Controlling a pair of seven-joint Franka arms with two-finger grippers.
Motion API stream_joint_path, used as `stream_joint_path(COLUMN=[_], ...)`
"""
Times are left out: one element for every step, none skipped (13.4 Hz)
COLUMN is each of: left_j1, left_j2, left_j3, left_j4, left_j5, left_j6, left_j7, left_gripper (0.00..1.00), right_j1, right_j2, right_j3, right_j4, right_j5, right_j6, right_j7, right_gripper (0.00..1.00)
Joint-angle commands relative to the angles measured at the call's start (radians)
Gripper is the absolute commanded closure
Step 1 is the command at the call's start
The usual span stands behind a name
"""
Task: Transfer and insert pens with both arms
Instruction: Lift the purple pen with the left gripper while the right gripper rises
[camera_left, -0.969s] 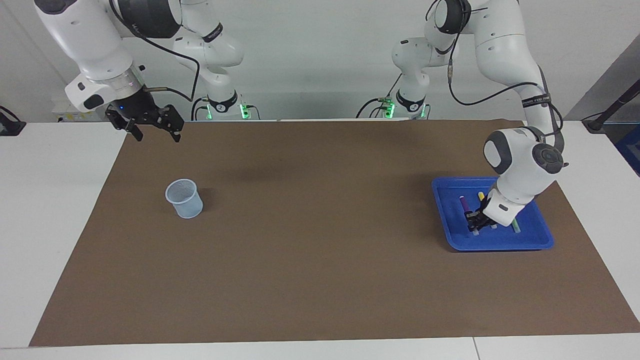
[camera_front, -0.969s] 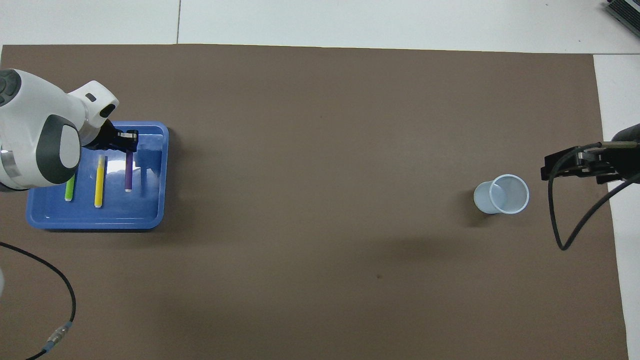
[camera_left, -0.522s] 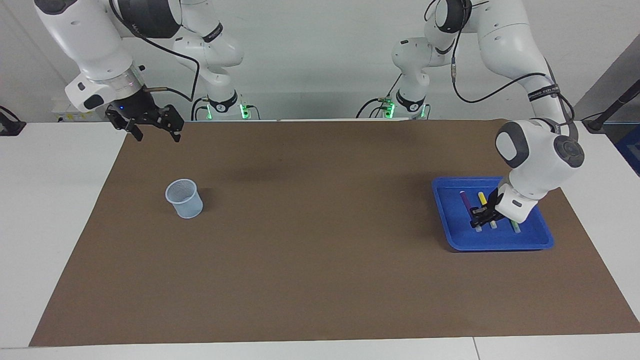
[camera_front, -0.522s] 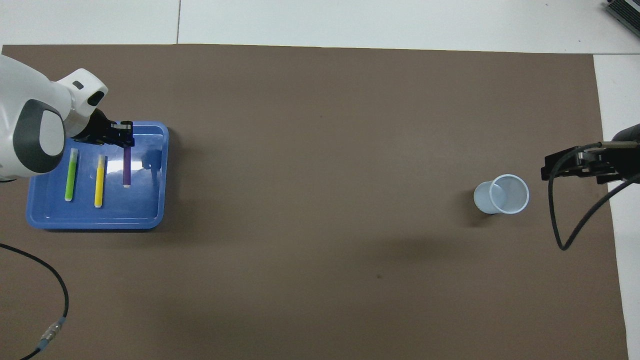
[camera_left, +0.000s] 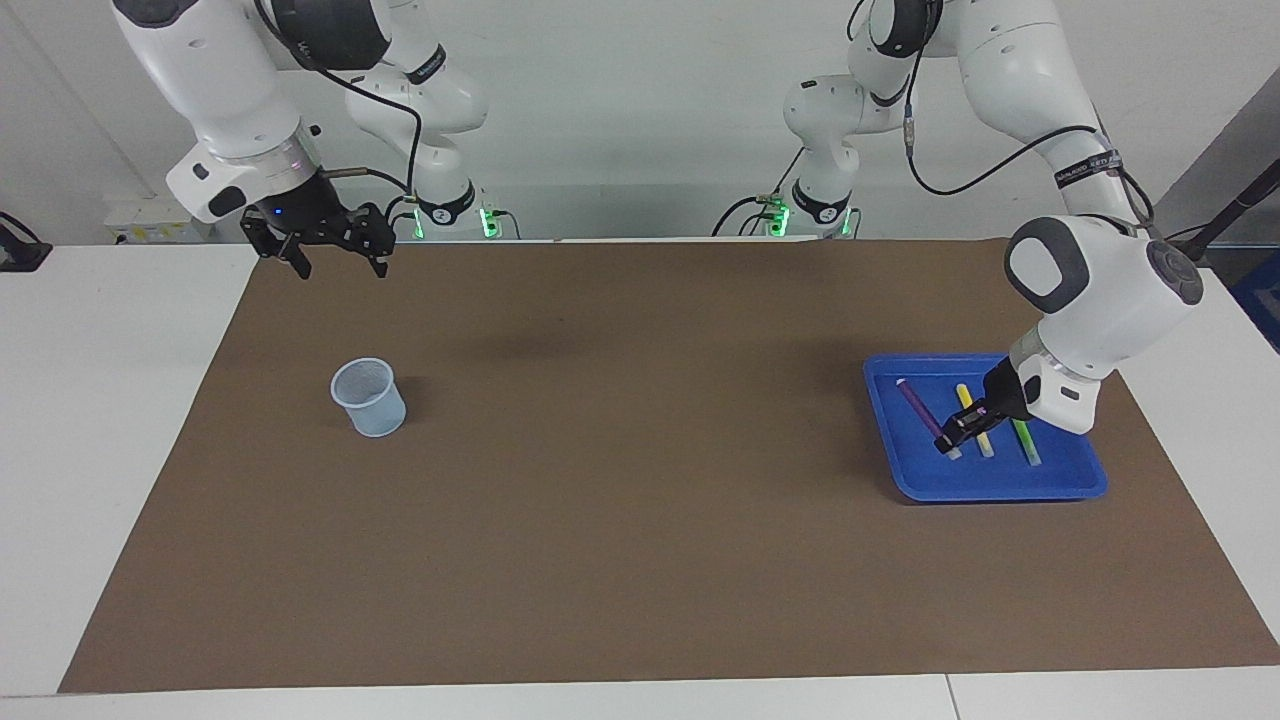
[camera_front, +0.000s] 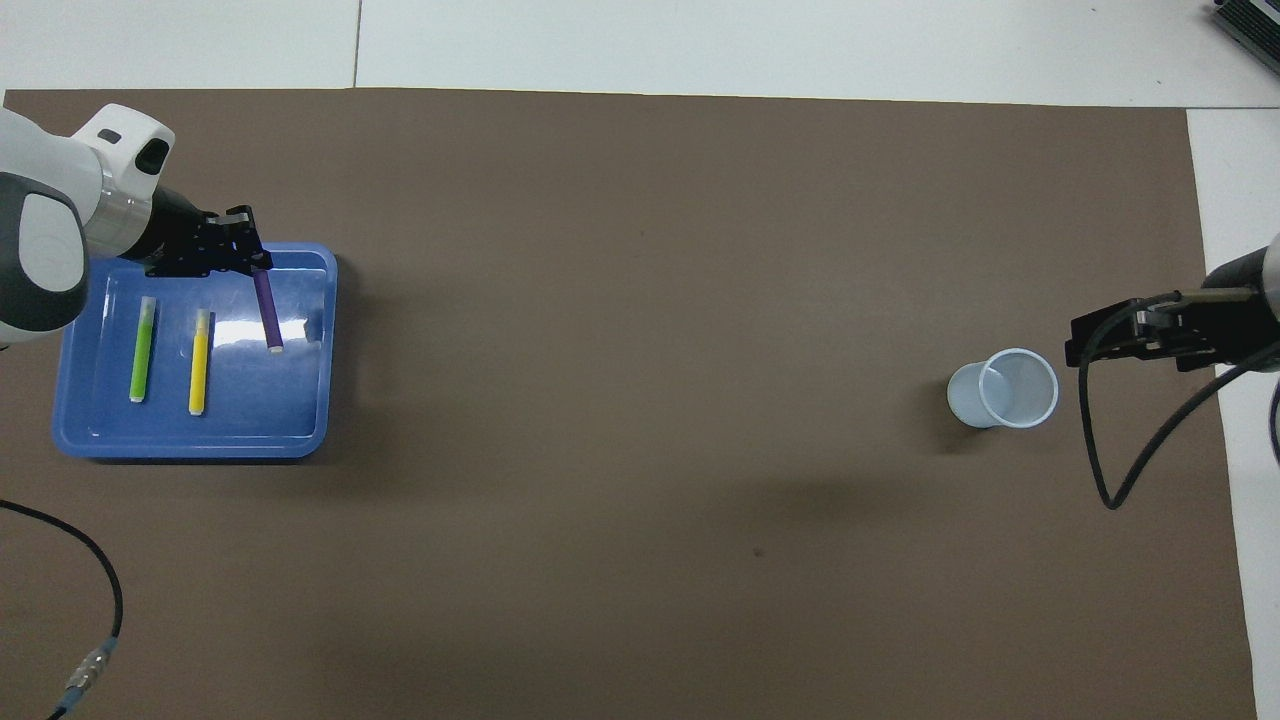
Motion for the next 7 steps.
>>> stream_joint_path(left_j1=[-0.008,-0.008,-0.008,-0.008,-0.008,-0.008,-0.005], left_j2=[-0.012,-0.012,-0.019,-0.023,-0.037,-0.046,-0.058], left_j3=[0.005,0.004,0.004,0.005,0.005,0.005,0.007], left_j4=[0.015,0.024,0.032,0.035,0.035,0.033,0.033], left_j5=[-0.017,-0.017,-0.013,-0.01,-0.001,0.002,0.003], left_j6=[-0.015,-0.014,-0.012,-0.012,-0.012,-0.012,-0.015], left_j7=[-0.068,-0.114,-0.16,-0.203,-0.244,-0.266,-0.286], left_gripper=[1.0,1.0,1.0,1.0,1.0,1.0,1.0], right_j1=[0.016,0.025,0.028,0.03,0.028,0.028,0.027], right_j2=[-0.024,-0.03,-0.032,-0.035,-0.035,-0.035,-0.035], right_j3=[0.003,0.006,0.006,0.006,0.006,0.006,0.006], right_j4=[-0.028,-0.036,-0.043,-0.051,-0.057,-0.059,-0.059], right_j5=[0.017,0.025,0.046,0.065,0.074,0.074,0.074], right_j6=[-0.005,-0.005,0.001,0.008,0.012,0.012,0.013], right_j7=[-0.012,-0.014,-0.014,-0.014,-0.014,-0.014,-0.017], right_gripper=[0.0,0.0,0.0,0.0,0.0,0.0,0.0])
